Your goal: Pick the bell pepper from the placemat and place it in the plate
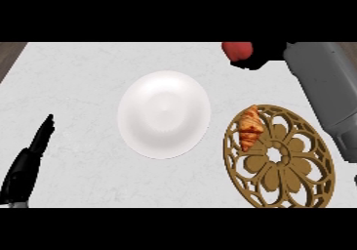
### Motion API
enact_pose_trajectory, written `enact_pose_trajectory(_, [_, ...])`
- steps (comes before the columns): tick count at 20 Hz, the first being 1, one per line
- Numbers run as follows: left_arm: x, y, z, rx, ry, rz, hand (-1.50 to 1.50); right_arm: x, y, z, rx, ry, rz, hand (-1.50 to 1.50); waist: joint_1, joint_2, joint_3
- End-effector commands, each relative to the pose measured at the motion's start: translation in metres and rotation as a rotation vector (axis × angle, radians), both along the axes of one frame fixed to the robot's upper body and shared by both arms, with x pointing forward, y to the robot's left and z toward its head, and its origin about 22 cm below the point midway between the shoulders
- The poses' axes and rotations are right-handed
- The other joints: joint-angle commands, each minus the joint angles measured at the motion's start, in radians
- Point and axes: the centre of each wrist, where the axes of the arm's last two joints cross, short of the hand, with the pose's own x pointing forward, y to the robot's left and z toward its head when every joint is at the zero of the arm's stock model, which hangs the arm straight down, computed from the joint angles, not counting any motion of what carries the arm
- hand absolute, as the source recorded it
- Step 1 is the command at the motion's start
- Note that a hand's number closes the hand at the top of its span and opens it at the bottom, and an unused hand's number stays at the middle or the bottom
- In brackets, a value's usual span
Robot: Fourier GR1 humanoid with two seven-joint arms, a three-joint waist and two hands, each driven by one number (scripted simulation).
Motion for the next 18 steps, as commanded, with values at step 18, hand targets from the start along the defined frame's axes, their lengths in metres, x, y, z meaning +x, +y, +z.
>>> enact_pose_trajectory(18, [0.009,0.000,0.007,0.009,-0.007,-0.020,0.00,-0.054,0.178,-0.073,-0.227,0.218,0.076,1.50,0.025,0.006,0.000])
